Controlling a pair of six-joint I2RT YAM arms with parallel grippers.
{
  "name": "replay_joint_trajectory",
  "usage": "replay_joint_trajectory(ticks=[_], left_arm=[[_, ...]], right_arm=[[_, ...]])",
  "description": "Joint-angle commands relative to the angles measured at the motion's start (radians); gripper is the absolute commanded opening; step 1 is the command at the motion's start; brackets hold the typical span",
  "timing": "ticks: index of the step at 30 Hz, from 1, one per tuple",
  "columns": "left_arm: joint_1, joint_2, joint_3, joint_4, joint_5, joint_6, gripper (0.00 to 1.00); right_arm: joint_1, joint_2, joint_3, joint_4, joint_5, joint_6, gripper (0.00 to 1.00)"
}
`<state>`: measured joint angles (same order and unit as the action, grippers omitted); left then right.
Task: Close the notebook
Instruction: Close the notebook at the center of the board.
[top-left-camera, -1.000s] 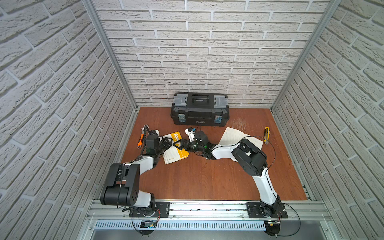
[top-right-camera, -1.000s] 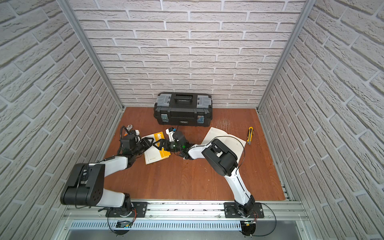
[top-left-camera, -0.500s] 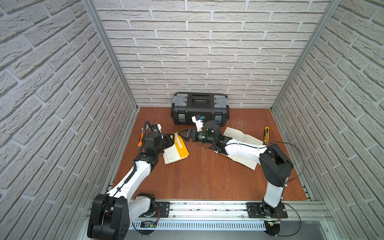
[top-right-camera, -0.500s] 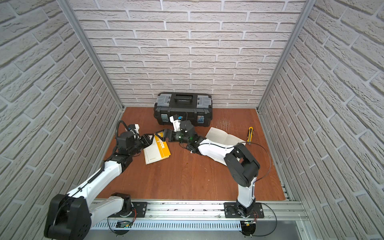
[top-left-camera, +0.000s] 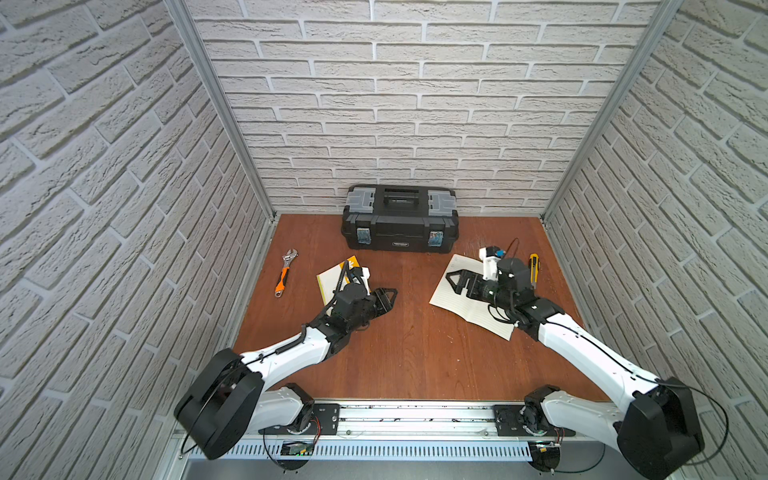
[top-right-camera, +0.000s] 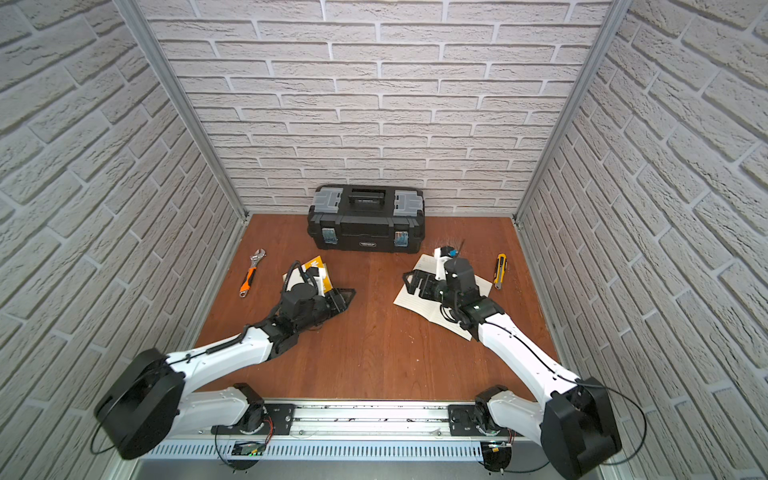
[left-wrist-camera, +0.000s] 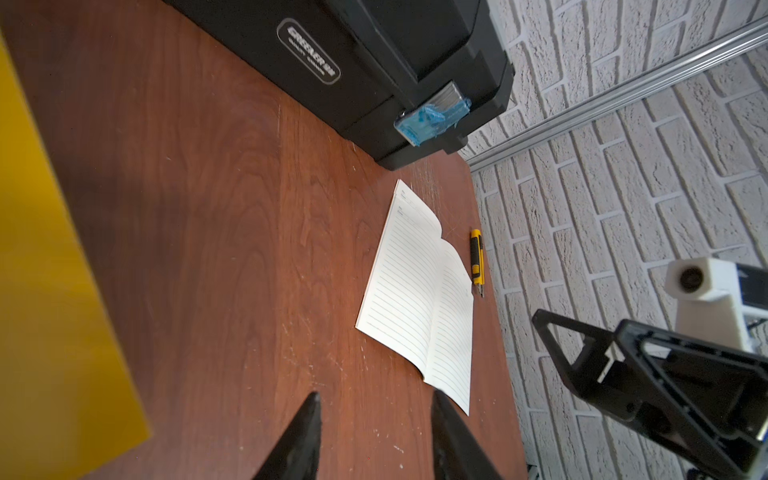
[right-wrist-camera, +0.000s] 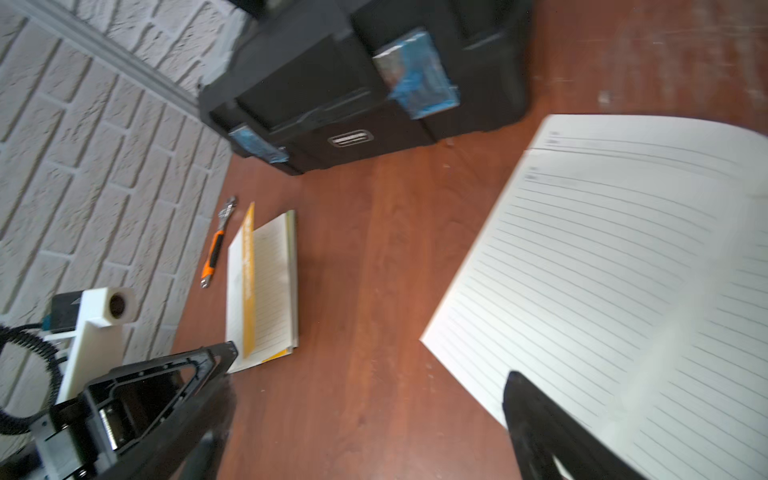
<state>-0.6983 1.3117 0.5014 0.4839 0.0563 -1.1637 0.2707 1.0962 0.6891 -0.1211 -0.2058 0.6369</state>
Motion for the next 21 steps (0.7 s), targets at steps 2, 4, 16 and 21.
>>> replay_joint_trajectory(ticks=[2,4,16,21], left_arm=[[-0.091,0.124,0.003,0.284,-0.16,-0.168,0.4],[-0.128,0.18,0.008,0.358,-0.198,-0.193,0.4],[-0.24,0.485,0.128,0.567,-0.23,-0.253,0.4],[-0.286,0.601,0.13,0.703,-0.325,-0.326,0.38]], right_arm=[[-0.111,-0.065,-0.089,-0.038,-0.035,-0.019,1.0],[-0.166,-0.078,-0.115,-0.031,-0.086,-0.018,1.0],[-0.327,-0.055,-0.171,-0.098,-0.182,-0.067,1.0],[-0.349,-0.071,-0.193,-0.138,-0.131,-0.078,1.0]])
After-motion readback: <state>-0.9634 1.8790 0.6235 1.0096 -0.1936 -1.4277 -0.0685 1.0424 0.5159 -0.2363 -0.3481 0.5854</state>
